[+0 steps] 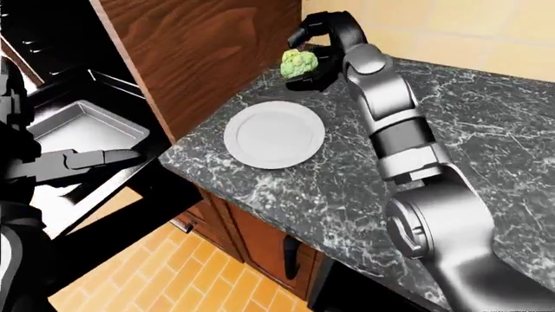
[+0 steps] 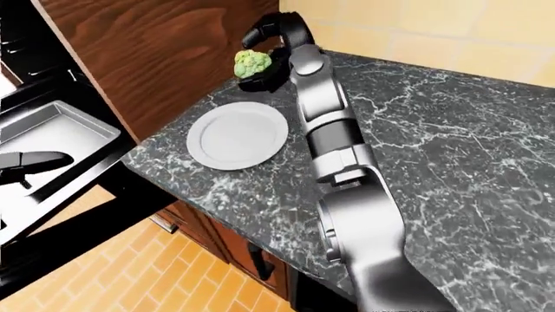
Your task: Pick the broccoli from the oven and place it on the plate on the counter.
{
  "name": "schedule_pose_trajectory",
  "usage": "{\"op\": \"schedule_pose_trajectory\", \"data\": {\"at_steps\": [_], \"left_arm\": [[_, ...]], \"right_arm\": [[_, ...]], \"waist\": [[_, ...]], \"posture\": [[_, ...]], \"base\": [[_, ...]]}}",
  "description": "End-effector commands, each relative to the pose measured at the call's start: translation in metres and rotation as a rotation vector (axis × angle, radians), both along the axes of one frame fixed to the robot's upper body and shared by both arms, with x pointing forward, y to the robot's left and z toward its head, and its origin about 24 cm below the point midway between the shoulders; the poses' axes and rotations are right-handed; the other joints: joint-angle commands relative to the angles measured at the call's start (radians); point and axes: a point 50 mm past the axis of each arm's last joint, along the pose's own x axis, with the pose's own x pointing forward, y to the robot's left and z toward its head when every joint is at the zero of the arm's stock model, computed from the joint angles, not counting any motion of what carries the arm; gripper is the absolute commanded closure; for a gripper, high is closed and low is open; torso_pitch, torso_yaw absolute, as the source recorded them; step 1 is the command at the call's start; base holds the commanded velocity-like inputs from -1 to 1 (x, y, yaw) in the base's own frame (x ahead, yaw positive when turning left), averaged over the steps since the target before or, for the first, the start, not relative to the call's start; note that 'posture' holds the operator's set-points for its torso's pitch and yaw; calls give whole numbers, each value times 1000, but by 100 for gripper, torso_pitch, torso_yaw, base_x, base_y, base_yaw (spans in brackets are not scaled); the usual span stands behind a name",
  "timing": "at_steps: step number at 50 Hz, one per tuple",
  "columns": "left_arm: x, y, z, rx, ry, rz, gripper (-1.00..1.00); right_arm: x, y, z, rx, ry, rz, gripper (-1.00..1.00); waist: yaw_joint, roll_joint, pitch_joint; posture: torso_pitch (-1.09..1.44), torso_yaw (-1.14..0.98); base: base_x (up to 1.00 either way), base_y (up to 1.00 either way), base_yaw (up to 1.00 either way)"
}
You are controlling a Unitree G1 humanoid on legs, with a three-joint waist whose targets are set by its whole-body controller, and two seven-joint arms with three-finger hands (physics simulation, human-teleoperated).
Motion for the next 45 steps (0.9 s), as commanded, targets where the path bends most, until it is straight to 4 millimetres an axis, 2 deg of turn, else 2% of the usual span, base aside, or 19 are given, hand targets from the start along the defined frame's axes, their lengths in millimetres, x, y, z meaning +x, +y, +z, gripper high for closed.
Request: {"op": "schedule_pose_trajectory", "data": {"at_steps": [1,2,3,4,5,8,10,13,16,17,26,34,45], "left_arm": [[-5,-2,10,33,-65,3,-100],[-5,-3,10,33,-66,2,-100],[-6,-3,10,32,-66,2,-100],[-6,-2,9,32,-64,3,-100],[-6,-2,9,32,-65,4,-100],[-7,-2,9,31,-64,5,-100],[-7,-1,8,31,-63,5,-100],[-7,-1,8,30,-64,6,-100],[-8,-1,8,29,-63,8,-100],[-7,-1,7,30,-62,8,-100],[-6,1,5,29,-60,10,-100],[-6,2,4,28,-60,11,-100],[-5,2,6,27,-59,14,-100]], "right_arm": [[-8,1,39,-4,-158,-10,100],[-7,2,38,0,-150,1,100],[-7,4,35,-19,-144,7,100],[-6,5,31,-47,-114,-3,100],[-5,5,29,-54,-100,-6,100],[-5,7,21,-129,-63,-22,100],[-5,10,17,-160,-49,-16,100],[-7,16,13,-184,-25,25,100],[-10,24,11,-193,-12,68,100],[-11,26,10,-202,-11,77,100],[-15,40,3,-266,8,148,100],[-18,52,-10,-333,55,219,100],[-17,55,-31,-398,135,248,100]], "waist": [[-4,2,-40],[-1,-18,-46],[9,-41,-61],[9,-21,-58],[4,-20,-55],[-3,-36,-52],[-11,-35,-50],[-14,-5,-52],[-18,56,-75],[-20,41,-69],[-32,15,-76],[-29,11,-82],[-26,14,-85]], "posture": [[0,0],[0,0],[0,0],[0,0],[0,0],[0,0],[0,0],[0,0],[0,0],[0,0],[0,0],[0,0],[0,0]], "base": [[0,0,0],[0,0,0],[0,0,0],[0,0,0],[0,0,0],[0,0,0],[0,0,0],[0,0,0],[0,0,0],[0,0,0],[0,0,0],[0,0,0],[0,0,0]]}}
